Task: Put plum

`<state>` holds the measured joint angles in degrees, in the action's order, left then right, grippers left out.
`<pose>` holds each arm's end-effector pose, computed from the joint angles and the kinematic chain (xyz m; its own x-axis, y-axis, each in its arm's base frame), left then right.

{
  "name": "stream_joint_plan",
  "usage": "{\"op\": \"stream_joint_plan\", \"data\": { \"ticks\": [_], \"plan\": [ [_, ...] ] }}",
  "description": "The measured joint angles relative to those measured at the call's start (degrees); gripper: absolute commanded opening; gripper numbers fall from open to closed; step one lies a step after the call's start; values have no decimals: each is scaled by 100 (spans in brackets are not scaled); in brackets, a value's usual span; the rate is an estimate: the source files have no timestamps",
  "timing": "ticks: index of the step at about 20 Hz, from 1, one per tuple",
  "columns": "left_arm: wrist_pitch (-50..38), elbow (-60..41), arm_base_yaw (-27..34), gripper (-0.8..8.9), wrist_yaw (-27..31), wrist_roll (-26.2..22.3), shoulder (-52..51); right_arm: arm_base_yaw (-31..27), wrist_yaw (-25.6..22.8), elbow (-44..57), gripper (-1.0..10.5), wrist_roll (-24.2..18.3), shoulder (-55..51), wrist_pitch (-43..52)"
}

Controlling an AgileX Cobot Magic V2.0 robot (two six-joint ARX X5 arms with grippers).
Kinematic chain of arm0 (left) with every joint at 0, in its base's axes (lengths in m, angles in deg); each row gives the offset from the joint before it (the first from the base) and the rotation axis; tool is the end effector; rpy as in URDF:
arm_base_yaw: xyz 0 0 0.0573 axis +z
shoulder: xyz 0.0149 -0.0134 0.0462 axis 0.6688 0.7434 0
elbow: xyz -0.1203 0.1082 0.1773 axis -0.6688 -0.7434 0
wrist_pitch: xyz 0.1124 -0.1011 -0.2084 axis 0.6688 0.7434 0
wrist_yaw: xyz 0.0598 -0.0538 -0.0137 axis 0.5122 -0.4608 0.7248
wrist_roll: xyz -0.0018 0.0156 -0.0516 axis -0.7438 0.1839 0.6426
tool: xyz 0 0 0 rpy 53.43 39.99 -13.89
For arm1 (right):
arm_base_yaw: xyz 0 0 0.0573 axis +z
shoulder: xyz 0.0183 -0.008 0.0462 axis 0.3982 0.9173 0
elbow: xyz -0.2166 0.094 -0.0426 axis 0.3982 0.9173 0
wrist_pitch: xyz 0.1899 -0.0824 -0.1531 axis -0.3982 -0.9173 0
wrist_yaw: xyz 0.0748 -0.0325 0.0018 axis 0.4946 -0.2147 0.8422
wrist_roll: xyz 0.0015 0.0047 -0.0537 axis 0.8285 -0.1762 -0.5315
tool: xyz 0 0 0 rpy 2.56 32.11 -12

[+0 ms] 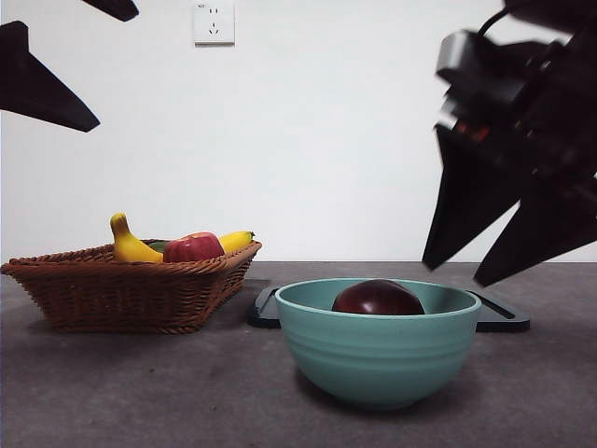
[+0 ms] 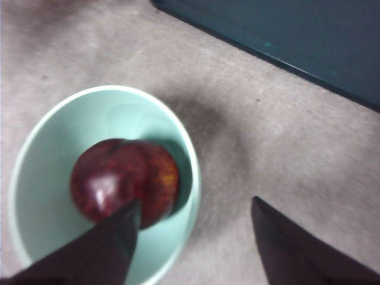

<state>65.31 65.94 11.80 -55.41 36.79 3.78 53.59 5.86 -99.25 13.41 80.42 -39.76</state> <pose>0.1543 -0.1086 0.2607 0.2069 -0.7716 -0.6015 0.7235 0.5345 -0.4368 0.2044 0.1275 0.1742 0.3604 0.5191 -0.7750 -0.4935 0.8111 0.3138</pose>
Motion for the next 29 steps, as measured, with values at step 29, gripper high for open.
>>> {"op": "stream_joint_plan", "data": {
  "ticks": [29],
  "plan": [
    [-7,0,0,403,-2,0,0,-448,-369,-1565,11,247,876,236]
  ]
}}
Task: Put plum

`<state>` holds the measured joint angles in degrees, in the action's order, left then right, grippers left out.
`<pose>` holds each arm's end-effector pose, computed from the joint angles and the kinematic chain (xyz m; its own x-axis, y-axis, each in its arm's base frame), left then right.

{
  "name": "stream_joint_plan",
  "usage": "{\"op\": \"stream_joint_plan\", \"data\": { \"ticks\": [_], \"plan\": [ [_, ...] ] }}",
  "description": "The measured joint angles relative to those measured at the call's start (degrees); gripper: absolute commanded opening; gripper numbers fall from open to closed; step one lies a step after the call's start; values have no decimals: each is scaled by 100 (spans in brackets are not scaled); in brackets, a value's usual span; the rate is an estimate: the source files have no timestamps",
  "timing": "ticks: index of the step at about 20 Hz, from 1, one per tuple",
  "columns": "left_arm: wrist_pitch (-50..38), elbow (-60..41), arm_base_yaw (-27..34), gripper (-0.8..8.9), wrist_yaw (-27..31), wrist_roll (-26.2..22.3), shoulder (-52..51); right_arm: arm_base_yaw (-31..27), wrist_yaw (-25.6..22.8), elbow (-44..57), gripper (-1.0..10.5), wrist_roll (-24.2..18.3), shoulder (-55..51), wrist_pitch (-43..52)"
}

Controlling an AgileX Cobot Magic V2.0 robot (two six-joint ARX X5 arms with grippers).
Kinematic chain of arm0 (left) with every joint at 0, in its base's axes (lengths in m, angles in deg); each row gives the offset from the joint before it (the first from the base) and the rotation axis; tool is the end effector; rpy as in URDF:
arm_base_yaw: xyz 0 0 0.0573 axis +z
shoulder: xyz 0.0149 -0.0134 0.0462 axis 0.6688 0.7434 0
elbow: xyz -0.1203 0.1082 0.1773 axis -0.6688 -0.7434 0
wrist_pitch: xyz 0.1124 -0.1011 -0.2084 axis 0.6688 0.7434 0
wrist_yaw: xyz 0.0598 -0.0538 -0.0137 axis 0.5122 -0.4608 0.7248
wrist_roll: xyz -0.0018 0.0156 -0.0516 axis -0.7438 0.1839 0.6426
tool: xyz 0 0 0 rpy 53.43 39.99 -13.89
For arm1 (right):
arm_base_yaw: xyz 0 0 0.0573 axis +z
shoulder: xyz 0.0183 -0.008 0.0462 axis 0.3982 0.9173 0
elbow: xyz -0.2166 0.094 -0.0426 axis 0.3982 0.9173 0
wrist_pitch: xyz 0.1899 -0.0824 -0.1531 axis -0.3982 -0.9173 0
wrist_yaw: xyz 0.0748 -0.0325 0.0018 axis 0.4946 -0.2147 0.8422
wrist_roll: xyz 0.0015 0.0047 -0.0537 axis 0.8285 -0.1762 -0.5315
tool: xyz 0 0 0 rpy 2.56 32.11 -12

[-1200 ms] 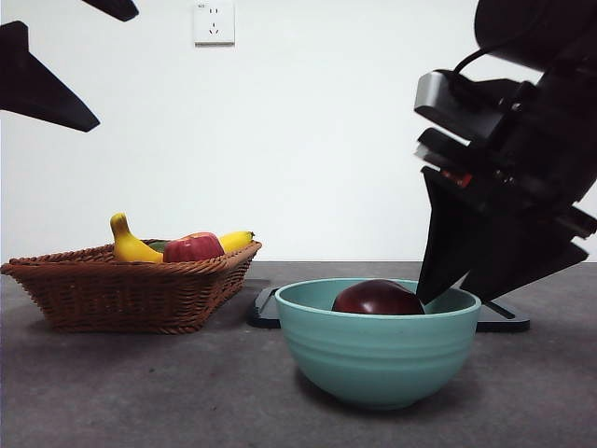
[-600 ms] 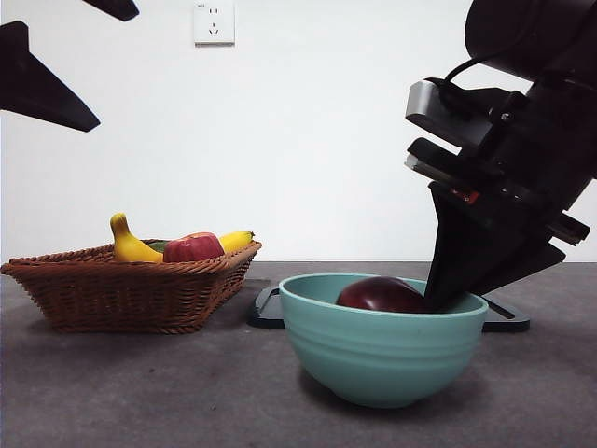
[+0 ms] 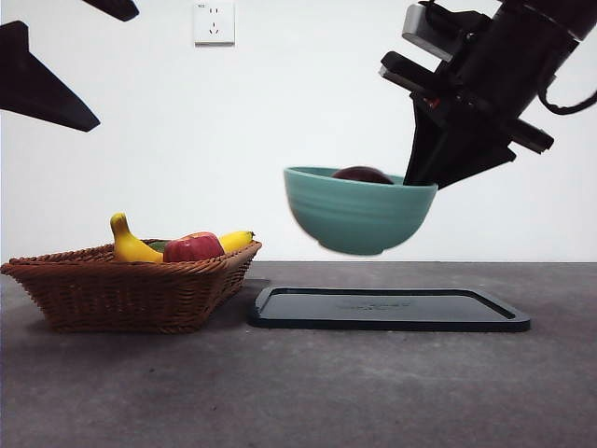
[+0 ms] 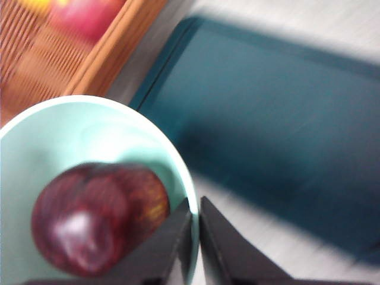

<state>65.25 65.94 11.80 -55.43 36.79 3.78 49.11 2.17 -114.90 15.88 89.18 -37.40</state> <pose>0.1544 -0.1087 0.2608 0.2072 -0.7721 -0.6007 0.7240 0.5340 -0.4366 0.2640 0.1333 0.2238 0.5423 0.4884 -0.6836 -0.4094 0.8642 0.2926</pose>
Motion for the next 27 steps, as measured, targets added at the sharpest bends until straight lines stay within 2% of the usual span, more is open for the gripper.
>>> {"op": "stream_joint_plan", "data": {
  "ticks": [6,13,18,21,25,27],
  "plan": [
    [-7,0,0,403,2,0,0,-638,-4,-1161,11,-203,1386,-162],
    [-15,0,0,403,0,0,0,-833,-7,-1366,11,-310,2382,157],
    [-13,0,0,403,0,0,0,-841,11,-1377,18,-343,2396,234],
    [-15,0,0,403,0,0,0,-841,33,-1381,219,-343,2396,236],
    [-15,0,0,403,0,0,0,-841,7,-1381,227,-339,2302,114],
    [-13,0,0,403,2,0,0,-841,4,-1381,227,-337,1827,48]
  ]
}}
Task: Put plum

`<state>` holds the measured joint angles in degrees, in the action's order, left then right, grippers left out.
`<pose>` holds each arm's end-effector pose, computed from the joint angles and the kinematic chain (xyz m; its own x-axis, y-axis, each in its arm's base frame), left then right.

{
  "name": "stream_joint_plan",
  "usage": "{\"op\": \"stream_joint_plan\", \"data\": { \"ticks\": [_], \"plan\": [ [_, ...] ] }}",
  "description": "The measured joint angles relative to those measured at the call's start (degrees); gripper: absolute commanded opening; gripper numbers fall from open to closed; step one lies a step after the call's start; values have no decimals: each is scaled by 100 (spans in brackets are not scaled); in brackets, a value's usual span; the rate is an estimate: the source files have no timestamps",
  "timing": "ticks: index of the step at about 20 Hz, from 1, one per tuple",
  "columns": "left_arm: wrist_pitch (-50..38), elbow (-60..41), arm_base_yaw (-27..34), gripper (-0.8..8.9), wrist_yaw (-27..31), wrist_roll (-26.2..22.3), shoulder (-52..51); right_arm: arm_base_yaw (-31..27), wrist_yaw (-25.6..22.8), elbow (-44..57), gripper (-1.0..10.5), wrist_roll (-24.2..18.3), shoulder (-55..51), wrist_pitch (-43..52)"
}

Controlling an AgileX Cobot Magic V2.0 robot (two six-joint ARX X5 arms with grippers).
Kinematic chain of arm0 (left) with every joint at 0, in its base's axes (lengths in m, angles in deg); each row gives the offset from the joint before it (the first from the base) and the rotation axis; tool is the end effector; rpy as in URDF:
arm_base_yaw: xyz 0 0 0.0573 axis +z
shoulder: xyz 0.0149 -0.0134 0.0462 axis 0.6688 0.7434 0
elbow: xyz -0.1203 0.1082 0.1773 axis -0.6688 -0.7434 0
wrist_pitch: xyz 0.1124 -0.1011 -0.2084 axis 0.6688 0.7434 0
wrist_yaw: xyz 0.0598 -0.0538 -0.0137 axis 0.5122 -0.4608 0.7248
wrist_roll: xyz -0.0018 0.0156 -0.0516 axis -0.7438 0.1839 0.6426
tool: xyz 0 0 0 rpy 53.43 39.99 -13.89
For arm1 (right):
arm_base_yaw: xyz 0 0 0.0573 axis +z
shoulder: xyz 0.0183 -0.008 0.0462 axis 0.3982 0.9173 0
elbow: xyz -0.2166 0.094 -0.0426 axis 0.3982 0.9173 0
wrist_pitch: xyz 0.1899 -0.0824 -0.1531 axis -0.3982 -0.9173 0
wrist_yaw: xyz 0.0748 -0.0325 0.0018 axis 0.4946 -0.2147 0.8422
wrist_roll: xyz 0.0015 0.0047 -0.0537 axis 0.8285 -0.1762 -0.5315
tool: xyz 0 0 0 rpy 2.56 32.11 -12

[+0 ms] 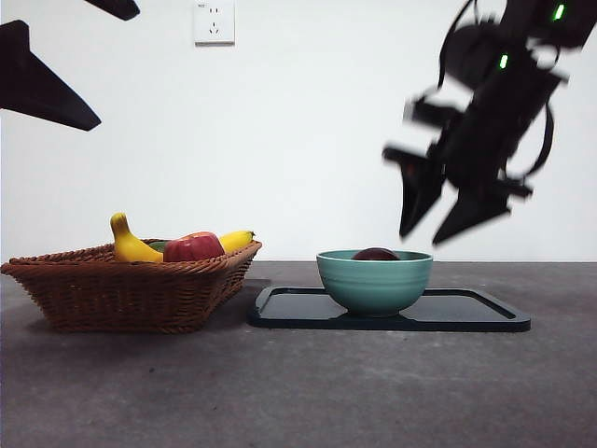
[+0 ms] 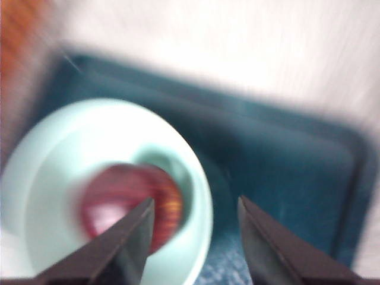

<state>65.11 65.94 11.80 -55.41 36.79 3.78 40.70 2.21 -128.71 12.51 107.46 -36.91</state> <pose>0.1545 -0.1087 0.2610 0.2087 -0.7727 -0.5995 0.7249 0.5337 -0.4356 0.3445 0.1131 0.2022 0.5607 0.3899 -0.7305 -0.3054 0.9174 0.2553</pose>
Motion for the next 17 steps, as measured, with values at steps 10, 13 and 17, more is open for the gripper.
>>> {"op": "stream_joint_plan", "data": {
  "ticks": [10,13,17],
  "plan": [
    [-4,0,0,403,-2,0,0,98,146,-31,226,-122,-3189,-2247],
    [-4,0,0,403,-2,0,0,238,153,50,226,-160,-3827,-2640],
    [-4,0,0,402,-2,0,0,498,160,669,226,-164,-4710,-2778]
  ]
}}
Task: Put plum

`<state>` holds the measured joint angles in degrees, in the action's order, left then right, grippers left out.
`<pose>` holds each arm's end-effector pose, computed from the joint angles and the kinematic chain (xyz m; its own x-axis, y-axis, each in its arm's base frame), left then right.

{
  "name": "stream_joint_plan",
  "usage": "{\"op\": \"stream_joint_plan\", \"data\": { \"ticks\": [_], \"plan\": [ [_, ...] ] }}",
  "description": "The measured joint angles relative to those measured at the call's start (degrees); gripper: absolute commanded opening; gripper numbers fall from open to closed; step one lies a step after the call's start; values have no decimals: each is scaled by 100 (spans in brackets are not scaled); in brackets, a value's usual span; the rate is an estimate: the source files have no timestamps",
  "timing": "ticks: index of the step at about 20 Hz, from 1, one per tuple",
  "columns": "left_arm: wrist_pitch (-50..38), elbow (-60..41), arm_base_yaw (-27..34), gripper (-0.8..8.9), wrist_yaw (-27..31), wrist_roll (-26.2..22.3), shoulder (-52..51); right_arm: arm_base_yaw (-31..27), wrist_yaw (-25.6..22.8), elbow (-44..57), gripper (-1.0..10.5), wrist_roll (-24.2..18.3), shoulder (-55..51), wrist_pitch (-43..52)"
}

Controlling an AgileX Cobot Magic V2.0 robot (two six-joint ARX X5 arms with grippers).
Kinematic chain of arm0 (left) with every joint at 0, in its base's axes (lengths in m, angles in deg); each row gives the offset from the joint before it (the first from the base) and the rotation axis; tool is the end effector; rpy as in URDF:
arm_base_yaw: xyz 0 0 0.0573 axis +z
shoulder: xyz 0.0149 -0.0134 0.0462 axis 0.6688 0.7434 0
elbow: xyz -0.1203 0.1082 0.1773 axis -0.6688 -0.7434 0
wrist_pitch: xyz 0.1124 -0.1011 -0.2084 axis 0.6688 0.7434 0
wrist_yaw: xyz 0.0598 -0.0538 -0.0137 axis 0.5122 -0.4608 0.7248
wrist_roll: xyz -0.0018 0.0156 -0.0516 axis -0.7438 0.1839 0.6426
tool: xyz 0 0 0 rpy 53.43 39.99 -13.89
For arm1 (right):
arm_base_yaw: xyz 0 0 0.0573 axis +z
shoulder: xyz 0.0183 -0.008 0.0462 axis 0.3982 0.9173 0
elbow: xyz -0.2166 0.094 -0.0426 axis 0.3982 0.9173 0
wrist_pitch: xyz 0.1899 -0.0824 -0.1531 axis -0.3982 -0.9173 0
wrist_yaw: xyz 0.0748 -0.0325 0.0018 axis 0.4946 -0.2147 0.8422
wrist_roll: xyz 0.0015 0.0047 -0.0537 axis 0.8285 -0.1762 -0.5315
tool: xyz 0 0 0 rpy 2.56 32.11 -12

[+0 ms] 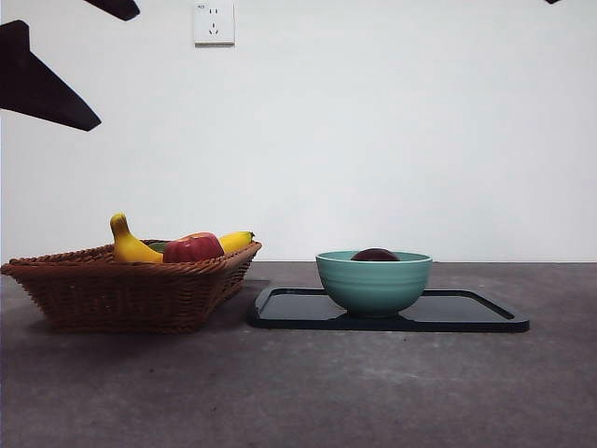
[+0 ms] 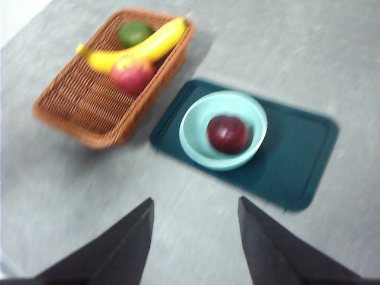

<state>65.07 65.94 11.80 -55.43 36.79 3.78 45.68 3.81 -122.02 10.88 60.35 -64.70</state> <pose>0.1545 -0.1088 0.2610 0.2088 -0.7731 -0.5989 0.7252 0.5333 -0.4355 0.1613 0.0732 0.3413 0.6431 0.5149 -0.5669 -0.4704 0.8497 0.2381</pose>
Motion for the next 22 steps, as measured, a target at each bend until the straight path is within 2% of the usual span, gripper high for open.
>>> {"op": "stream_joint_plan", "data": {
  "ticks": [6,10,22],
  "plan": [
    [0,0,0,403,0,0,0,334,439,1405,226,42,-1193,-15],
    [0,0,0,402,0,0,0,393,492,2087,226,184,-1742,-39],
    [0,0,0,402,0,7,0,393,492,2179,226,264,-1860,9]
  ]
}}
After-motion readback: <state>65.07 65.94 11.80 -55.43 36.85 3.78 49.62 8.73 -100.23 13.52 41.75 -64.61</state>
